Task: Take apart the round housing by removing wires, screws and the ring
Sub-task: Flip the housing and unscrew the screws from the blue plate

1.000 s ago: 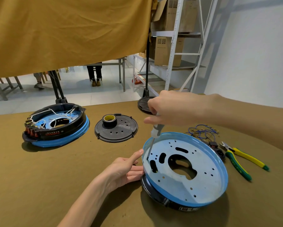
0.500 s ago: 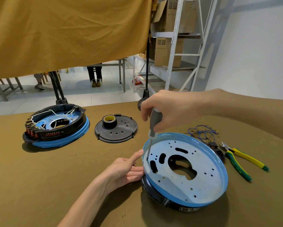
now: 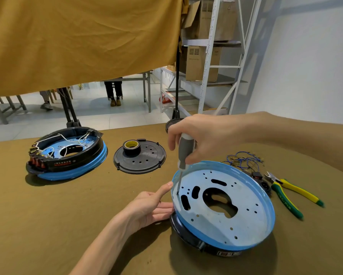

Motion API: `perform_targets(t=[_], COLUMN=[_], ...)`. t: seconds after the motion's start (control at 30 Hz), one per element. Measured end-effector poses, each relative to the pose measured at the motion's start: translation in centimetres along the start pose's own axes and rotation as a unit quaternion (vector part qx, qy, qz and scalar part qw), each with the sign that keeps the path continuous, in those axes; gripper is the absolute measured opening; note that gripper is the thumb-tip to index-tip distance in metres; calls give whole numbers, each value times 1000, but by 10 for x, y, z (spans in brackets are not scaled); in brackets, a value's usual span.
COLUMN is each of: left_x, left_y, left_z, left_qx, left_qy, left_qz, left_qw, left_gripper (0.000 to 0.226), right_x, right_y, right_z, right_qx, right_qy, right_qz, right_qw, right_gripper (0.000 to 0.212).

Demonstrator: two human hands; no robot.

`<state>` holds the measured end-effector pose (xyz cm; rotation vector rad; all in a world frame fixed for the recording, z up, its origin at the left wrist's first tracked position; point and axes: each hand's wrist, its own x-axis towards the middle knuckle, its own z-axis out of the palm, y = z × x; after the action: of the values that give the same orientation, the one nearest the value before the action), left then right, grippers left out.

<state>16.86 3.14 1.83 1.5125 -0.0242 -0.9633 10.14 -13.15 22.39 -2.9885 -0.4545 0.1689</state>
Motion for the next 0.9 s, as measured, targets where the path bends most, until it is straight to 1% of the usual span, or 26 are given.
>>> perform_targets(t=[0.03, 0.1, 0.13, 0.17, 0.27, 0.33, 0.4, 0.43, 0.5, 0.53, 0.57, 0.6, 0.63, 0.67, 0.73, 0.77, 0.8, 0.83, 0.9], left_x=[0, -1, -1, -2, -1, 0, 2, 2, 2, 1, 1, 1, 1, 1, 1, 0, 0, 0, -1], left_y=[0, 0, 0, 0, 1, 1, 0, 0, 0, 0, 0, 0, 0, 0, 0, 0, 0, 1, 1], left_z=[0, 0, -1, -1, -1, 0, 0, -1, -1, -1, -1, -1, -1, 0, 0, 0, 0, 0, 0], left_qx=[-1, -2, -3, -3, -4, -4, -4, -5, -5, -4, -4, -5, -4, -4, -1, 0, 1, 1, 0], left_qy=[0, -3, -4, -5, -4, -2, 1, 2, 1, -1, -1, 0, 1, 3, 3, 3, 4, 3, 1], left_qz=[0, 1, 0, -1, -5, -7, -9, -10, -11, -10, -10, -9, -9, -8, -8, -7, -7, -7, -7], left_qw=[1000, 1000, 1000, 1000, 1000, 1000, 1000, 1000, 1000, 1000, 1000, 1000, 1000, 1000, 1000, 1000, 1000, 1000, 1000], left_gripper=[130, 128, 127, 127, 126, 126, 125, 125, 124, 124, 124, 124, 123, 123, 123, 123, 123, 123, 124], right_x=[-1, 1, 2, 4, 3, 1, -1, -2, 0, 2, 4, 5, 5, 4, 3, 2, 2, 2, 3], right_y=[0, 1, 2, 3, 4, 6, 8, 7, 8, 10, 11, 11, 10, 8, 7, 6, 5, 3, 3], right_z=[3, 7, 8, 7, -1, -5, -2, 1, 6, 8, 9, 7, 3, -1, -7, -6, -3, 2, 9], right_qx=[-34, -165, -205, -206, -71, -31, -17, -31, -111, -159, -177, -158, -110, -63, -6, -1, -19, -64, -193], right_qy=[15, 68, 82, 80, 21, -13, 8, 26, 60, 70, 74, 67, 50, 28, -11, -15, -6, 14, 60], right_qz=[14, 61, 77, 75, 34, 5, 5, 26, 81, 89, 80, 64, 44, 23, -10, -11, -1, 16, 57], right_qw=[999, 982, 972, 972, 997, 999, 1000, 999, 989, 981, 978, 983, 992, 997, 1000, 1000, 1000, 998, 978], right_gripper=[35, 50, 55, 52, 16, 26, 29, 30, 44, 47, 43, 33, 22, 18, 32, 35, 34, 34, 50])
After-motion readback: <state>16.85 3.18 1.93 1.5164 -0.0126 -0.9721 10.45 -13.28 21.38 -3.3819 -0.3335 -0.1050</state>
